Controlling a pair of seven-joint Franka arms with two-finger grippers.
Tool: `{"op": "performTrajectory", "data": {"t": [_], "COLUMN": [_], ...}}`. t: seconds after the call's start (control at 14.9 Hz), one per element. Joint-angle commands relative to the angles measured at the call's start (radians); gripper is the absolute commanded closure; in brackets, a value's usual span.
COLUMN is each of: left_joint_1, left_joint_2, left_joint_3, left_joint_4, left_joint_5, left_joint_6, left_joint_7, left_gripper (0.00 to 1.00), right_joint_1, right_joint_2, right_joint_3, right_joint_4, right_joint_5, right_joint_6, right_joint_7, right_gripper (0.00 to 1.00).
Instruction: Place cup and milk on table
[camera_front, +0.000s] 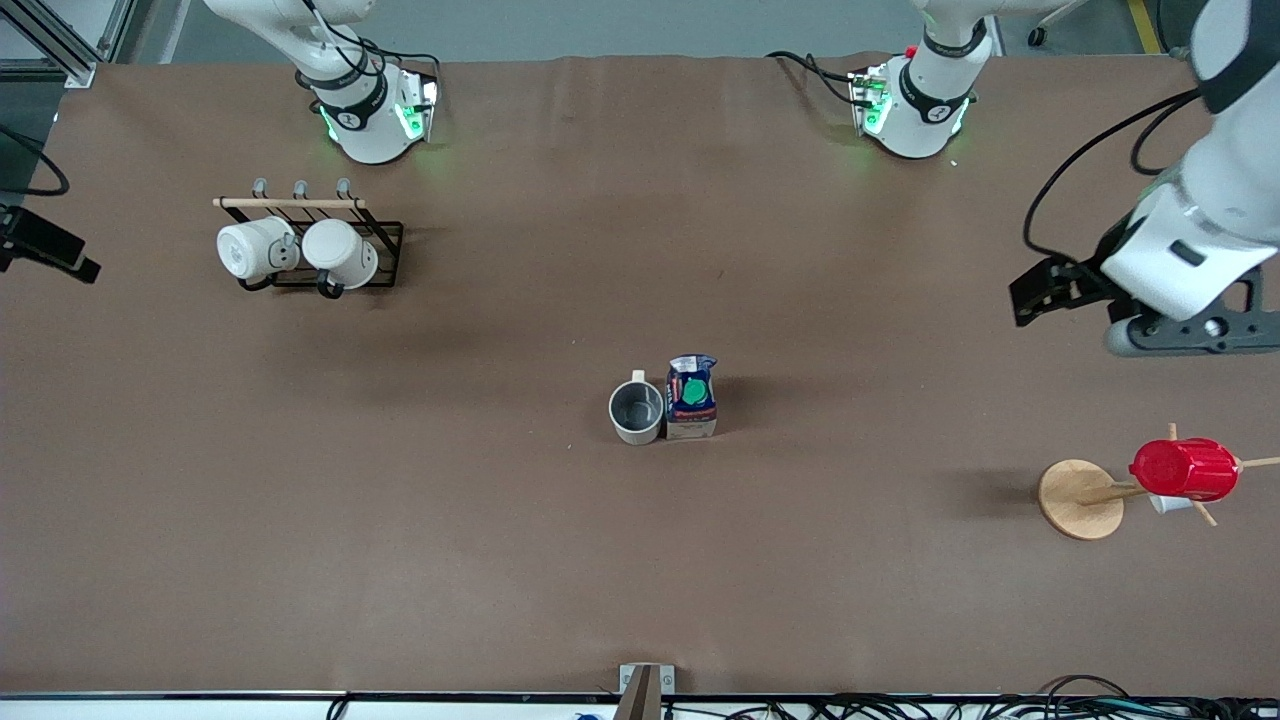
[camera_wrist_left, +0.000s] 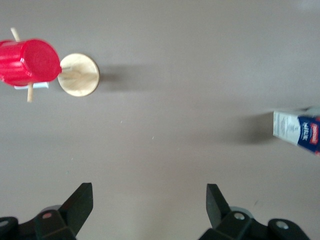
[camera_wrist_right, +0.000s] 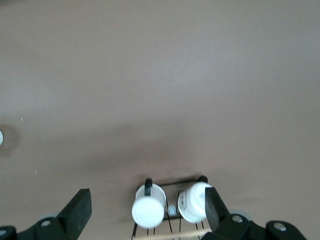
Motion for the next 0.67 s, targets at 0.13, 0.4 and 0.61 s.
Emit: {"op": "performTrajectory", "data": {"t": [0.13, 0.4, 0.61], "left_joint_1": [-0.005, -0.051, -0.047], "left_joint_2": [-0.248, -0.287, -0.286], "left_joint_3": [0.083, 0.14, 0.128], "left_joint_4": [-0.295, -0.297, -0.282], "left_joint_5": [-0.083, -0.076, -0.07], "left_joint_6": [0.031, -0.012, -0.018], "left_joint_7": [0.12, 0.168, 0.163], "left_gripper": [0.0, 0.0, 0.0], "right_joint_1": [-0.007, -0.006, -0.004], "right_joint_2": [0.017, 0.017, 0.017], "right_joint_3": [0.0, -0.003, -0.005], "right_joint_4": [0.043, 0.041, 0.04], "right_joint_5": [-0.014, -0.003, -0.002], "right_joint_6": [-0.025, -0.022, -0.022], "right_joint_7": [-0.065, -0.065, -0.065], "right_gripper": [0.0, 0.0, 0.0]}}
